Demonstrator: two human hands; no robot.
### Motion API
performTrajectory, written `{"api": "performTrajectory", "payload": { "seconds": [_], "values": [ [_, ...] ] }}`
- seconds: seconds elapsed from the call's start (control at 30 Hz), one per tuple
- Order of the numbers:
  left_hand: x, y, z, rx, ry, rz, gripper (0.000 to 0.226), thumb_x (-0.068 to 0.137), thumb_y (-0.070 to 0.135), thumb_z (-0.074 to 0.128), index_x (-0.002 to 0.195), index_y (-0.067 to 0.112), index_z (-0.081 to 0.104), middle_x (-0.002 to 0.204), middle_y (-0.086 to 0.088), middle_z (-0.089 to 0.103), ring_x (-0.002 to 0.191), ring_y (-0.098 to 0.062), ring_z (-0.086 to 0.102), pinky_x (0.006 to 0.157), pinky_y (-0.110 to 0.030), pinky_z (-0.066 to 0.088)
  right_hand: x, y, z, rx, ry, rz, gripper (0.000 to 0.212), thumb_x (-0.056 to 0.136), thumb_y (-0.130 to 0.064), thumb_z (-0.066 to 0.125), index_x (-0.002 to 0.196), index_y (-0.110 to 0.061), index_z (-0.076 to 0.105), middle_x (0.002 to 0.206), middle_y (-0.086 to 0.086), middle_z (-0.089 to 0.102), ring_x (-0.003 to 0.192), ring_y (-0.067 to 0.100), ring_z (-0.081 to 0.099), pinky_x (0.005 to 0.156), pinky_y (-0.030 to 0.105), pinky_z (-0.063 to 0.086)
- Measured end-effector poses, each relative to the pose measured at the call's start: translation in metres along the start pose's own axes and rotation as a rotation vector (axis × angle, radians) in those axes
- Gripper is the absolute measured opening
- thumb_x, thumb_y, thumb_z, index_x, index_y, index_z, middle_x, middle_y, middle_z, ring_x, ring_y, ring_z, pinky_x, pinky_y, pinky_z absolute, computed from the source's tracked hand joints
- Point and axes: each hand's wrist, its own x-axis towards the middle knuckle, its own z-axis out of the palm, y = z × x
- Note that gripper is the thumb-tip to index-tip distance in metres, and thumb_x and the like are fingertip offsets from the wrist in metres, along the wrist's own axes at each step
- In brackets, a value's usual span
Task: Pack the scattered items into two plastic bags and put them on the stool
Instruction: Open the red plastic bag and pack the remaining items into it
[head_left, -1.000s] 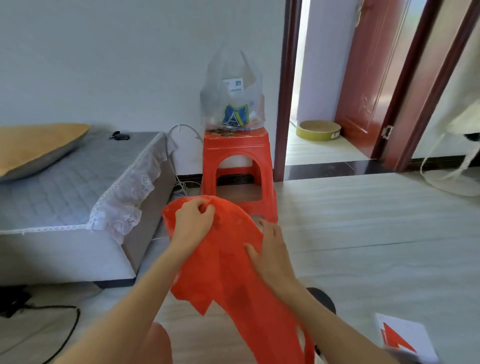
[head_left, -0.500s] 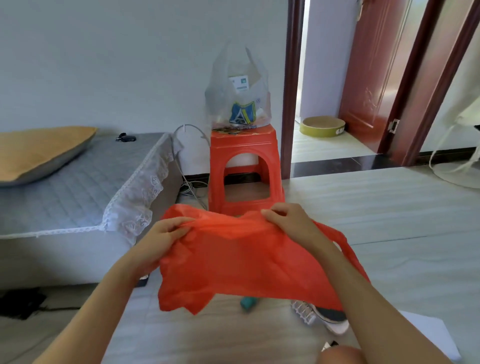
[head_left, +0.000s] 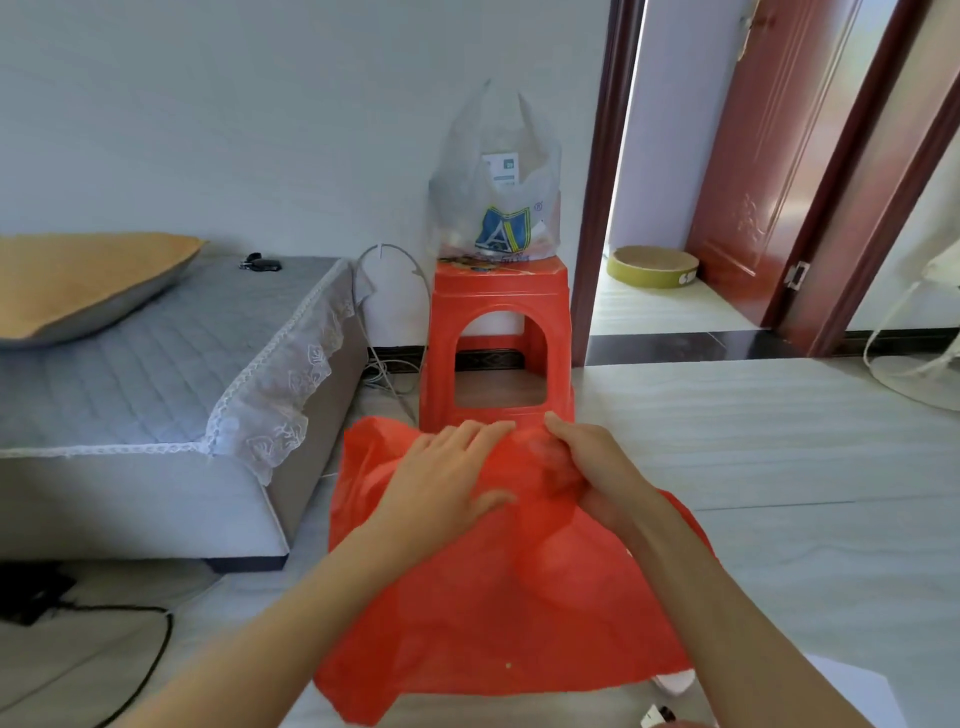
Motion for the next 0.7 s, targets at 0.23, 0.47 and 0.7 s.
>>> {"api": "performTrajectory", "payload": {
  "seconds": [0.23,0.47,0.7],
  "values": [
    [0.005,-0.013,0.004,-0.186,0.175,-0.050,0.026,0.091,0.046,0.032,0.099,0.027,0.048,0.084,0.000,0.063,0.069,-0.024,0.065,0.053,-0.039,0.052,-0.005,0.001,-0.007,-0.135,0.198,-0.378,0.014,0.089,-0.020,0.057,0.077,-0.024,0.062,0.082,-0.005,0.061,0.080,0.011,0.056,0.076,0.034,0.050],
    [-0.002,-0.036,0.003,-0.331,0.266,-0.481,0.025,0.089,0.035,0.054,0.088,0.015,0.069,0.084,-0.002,0.070,0.082,-0.020,0.063,0.075,-0.036,0.047,-0.015,-0.001,0.003,-0.490,0.238,-0.904,0.008,0.083,-0.017,0.063,0.091,-0.018,0.062,0.096,-0.009,0.057,0.087,0.004,0.057,0.066,0.026,0.052],
    [-0.008,-0.040,-0.012,-0.641,0.135,-0.476,0.031,0.089,0.024,0.059,0.058,0.021,0.059,0.049,0.010,0.044,0.051,-0.001,0.038,0.054,-0.021,0.031,-0.008,0.019,0.009,-1.205,0.077,-1.005,0.073,0.072,-0.060,0.045,0.135,-0.023,0.043,0.135,-0.001,0.052,0.125,0.016,0.049,0.099,0.040,0.041]
  ]
}}
